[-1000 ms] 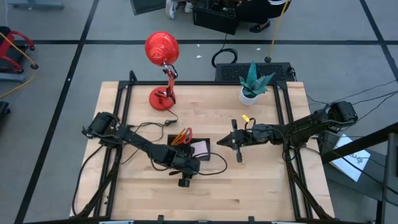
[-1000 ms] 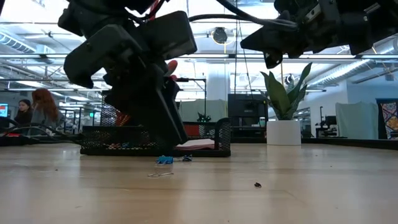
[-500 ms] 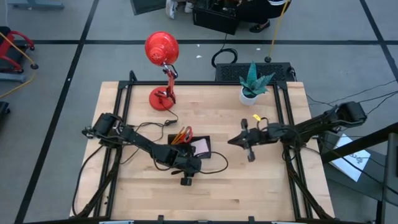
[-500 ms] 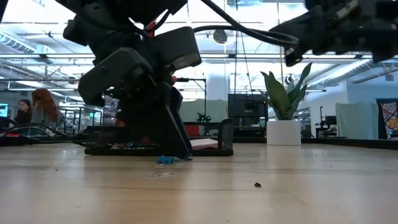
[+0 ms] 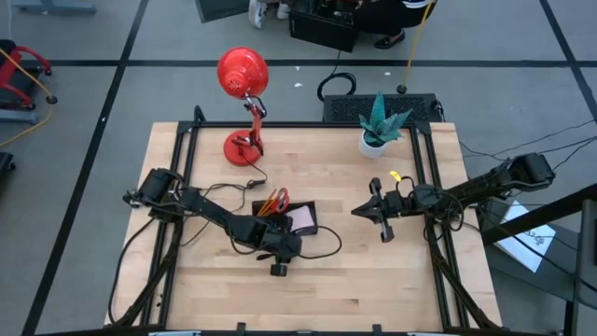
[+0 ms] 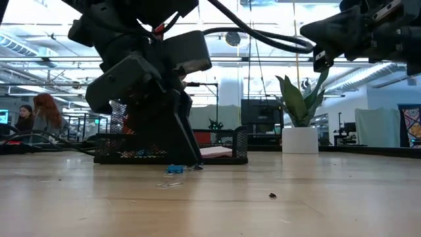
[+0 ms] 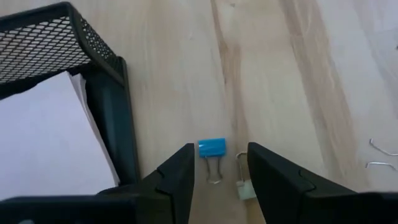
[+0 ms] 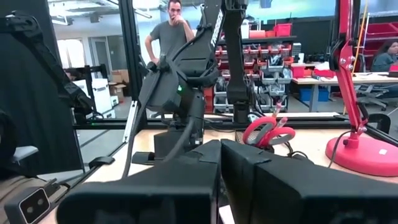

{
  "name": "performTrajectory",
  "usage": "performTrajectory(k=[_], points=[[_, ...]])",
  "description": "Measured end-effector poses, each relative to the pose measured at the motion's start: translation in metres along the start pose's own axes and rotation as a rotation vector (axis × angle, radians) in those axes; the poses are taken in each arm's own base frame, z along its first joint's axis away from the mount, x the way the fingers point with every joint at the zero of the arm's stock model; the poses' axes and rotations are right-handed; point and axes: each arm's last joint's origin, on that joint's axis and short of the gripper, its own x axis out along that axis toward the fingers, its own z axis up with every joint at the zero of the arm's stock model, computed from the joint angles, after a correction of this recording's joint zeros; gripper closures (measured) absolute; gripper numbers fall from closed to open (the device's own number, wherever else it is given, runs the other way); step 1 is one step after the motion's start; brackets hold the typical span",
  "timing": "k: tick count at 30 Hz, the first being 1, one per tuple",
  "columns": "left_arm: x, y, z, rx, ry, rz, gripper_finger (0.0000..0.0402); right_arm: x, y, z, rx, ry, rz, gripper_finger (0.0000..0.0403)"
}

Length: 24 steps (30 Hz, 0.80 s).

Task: Pick and place office supplies into organizer
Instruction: Put the blue binder clip into the desk organizer

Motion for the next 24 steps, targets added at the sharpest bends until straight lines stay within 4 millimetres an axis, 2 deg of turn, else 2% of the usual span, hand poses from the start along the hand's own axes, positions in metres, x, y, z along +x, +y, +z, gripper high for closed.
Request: performTrajectory(k=[14,24], points=[[0.001,0.003,0.001,0.01,-0.002,-0.013,0.0247,0.0,0.0,0.0,0.0,-0.001,0.003,0.0399],[0.021,0.004,-0.004,-0.026,-0.006,-0.031,0.0247,0.0,0.0,0.001,0.015,-0.006,0.004,0.0399]])
